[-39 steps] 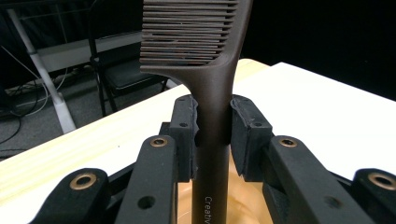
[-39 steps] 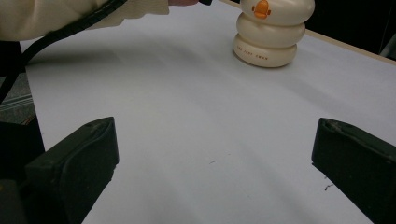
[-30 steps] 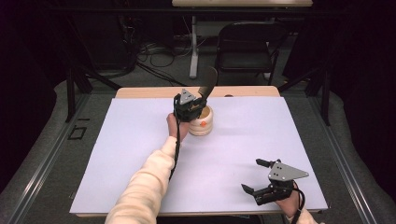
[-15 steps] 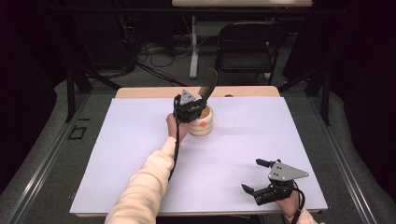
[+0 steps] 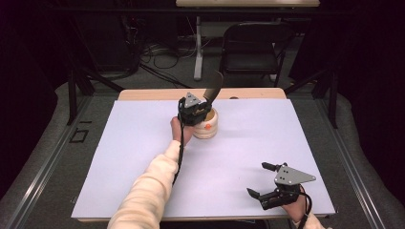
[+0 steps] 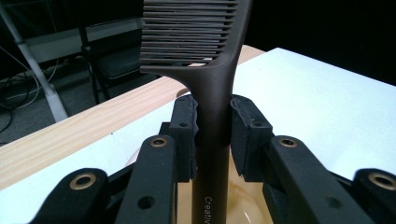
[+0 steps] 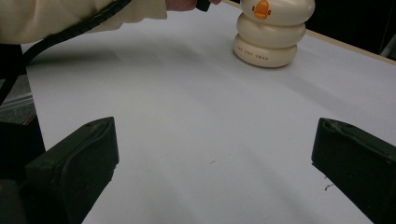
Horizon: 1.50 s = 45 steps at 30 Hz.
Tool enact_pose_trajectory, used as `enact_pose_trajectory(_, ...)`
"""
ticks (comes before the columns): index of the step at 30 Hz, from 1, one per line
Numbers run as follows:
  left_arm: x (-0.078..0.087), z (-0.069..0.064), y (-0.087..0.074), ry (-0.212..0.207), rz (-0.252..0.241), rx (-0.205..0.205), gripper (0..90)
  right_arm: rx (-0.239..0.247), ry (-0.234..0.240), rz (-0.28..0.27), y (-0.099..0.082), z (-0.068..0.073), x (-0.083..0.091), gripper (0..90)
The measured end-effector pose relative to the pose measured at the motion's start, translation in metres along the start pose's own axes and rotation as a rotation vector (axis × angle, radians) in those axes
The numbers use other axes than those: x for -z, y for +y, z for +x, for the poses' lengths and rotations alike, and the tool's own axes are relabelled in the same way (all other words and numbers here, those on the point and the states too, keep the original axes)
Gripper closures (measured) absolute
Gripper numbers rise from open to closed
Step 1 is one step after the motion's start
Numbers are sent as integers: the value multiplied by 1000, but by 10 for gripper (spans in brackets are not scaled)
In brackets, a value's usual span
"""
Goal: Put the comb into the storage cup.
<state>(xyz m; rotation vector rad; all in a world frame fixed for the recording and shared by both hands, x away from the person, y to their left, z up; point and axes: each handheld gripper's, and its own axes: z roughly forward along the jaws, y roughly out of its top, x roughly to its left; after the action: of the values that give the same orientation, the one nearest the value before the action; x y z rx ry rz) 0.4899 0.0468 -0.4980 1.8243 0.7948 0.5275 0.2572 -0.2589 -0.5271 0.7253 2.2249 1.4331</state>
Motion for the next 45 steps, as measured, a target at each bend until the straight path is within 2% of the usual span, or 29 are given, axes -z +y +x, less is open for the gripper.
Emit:
enact_pose_trajectory(18, -1, -1, -5, 3, 28, -13, 719, -1, 0, 1, 0, 0, 0, 0)
enact_pose_trajectory(21, 0, -1, -6, 6, 41, -26, 708, -1, 0, 0, 0, 0, 0, 0)
enact_pose_trajectory(24, 2, -1, -8, 3, 36, -22, 625, 0, 1, -1, 0, 0, 0, 0)
enact_pose_trajectory(25, 3, -1, -8, 5, 30, -19, 625, 0, 1, -1, 0, 0, 0, 0)
enact_pose_trajectory(28, 8, -1, -6, 3, 27, -22, 471, -2, 0, 0, 0, 0, 0, 0)
enact_pose_trajectory(29, 10, 0, -5, 3, 24, -21, 471, -2, 0, 0, 0, 0, 0, 0)
enact_pose_trajectory(31, 14, 1, -4, -1, 29, -20, 403, -1, 1, 1, 0, 0, 0, 0)
enact_pose_trajectory(39, 28, 2, 3, 0, 37, -32, 297, 0, -1, 1, 0, 0, 0, 0)
enact_pose_trajectory(43, 36, 2, 6, -18, 80, -55, 238, -2, -1, 2, 0, 0, -1, 0)
enact_pose_trajectory(45, 38, 2, 6, -18, 83, -54, 219, -2, -1, 2, 0, 0, -1, 0)
